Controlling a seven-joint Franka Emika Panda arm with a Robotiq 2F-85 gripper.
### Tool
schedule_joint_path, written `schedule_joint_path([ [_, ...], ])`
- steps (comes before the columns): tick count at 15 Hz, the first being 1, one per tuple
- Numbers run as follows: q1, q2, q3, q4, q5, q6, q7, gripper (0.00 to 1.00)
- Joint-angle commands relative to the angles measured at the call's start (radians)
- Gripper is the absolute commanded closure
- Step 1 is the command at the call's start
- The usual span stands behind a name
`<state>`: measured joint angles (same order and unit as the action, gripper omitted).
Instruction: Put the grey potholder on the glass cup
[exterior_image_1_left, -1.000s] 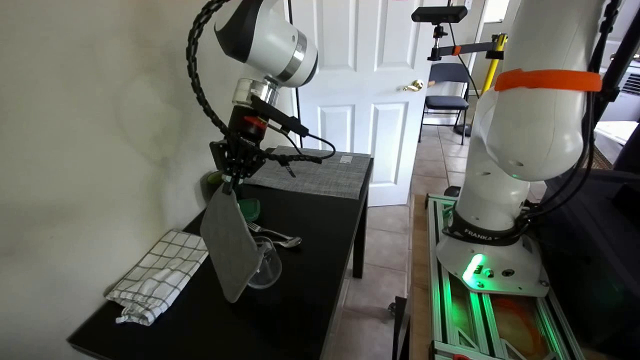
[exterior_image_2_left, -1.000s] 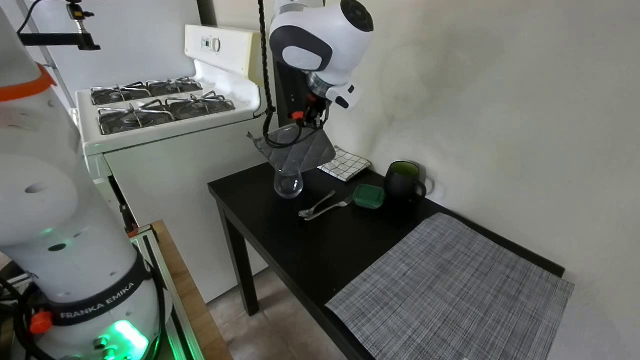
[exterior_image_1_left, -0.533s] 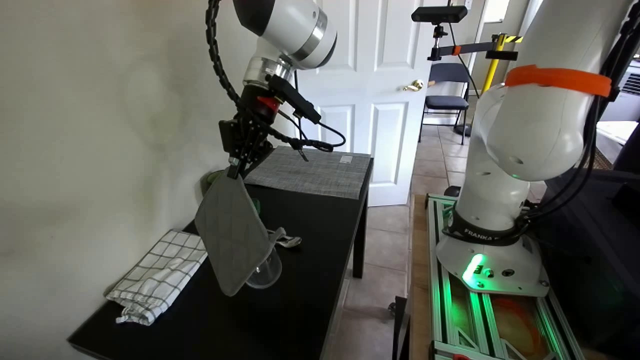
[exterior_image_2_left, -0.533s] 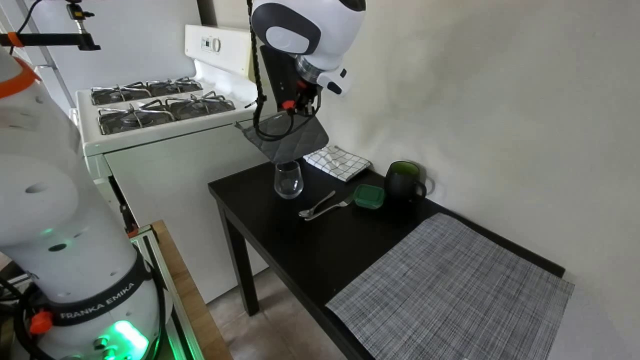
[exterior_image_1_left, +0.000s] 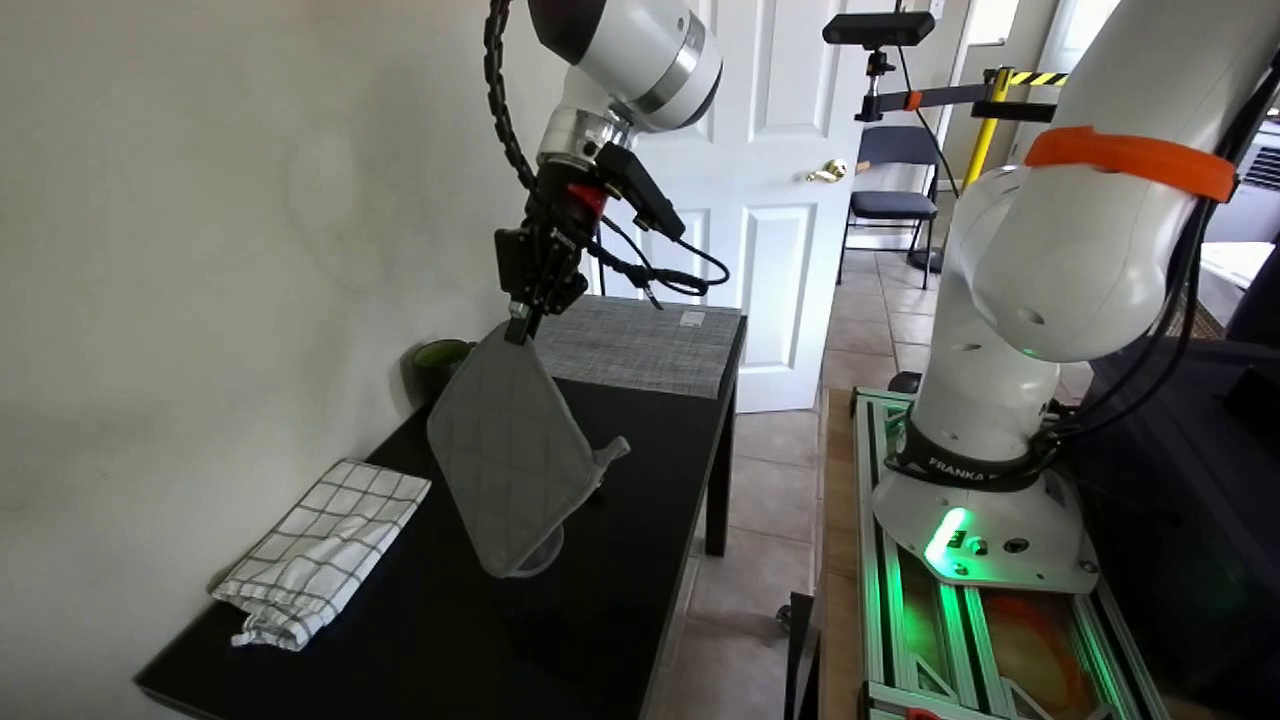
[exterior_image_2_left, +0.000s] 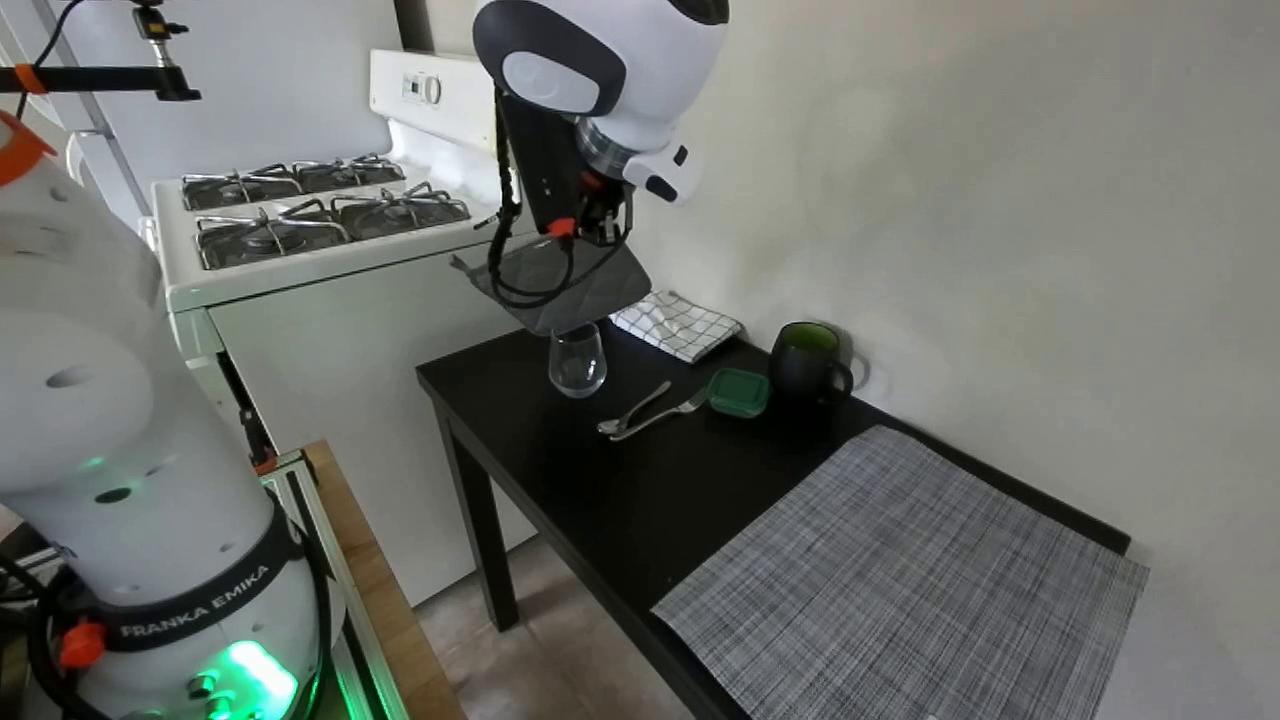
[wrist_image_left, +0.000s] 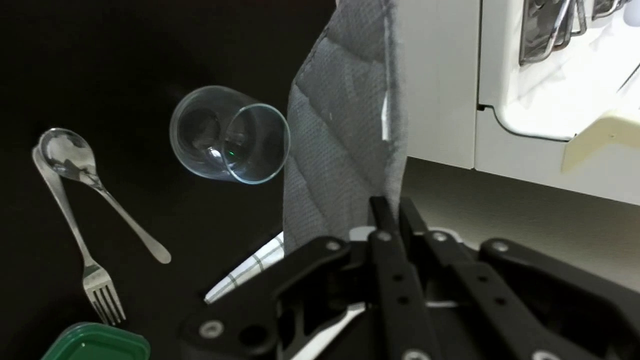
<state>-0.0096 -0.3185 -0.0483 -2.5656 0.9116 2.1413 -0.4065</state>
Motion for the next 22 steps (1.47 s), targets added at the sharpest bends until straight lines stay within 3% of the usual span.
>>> schedule_joint_path([
  [1,-0.03,-0.025,-0.027,-0.042,-0.048,0.008,0.0,0.98],
  [8,-0.057,0.034,-0.08,-0.027,-0.106,-0.008,-0.02,0.98],
  [22,-0.055,0.225,-0.065,-0.004,-0.195,-0.013,-0.015,0.98],
])
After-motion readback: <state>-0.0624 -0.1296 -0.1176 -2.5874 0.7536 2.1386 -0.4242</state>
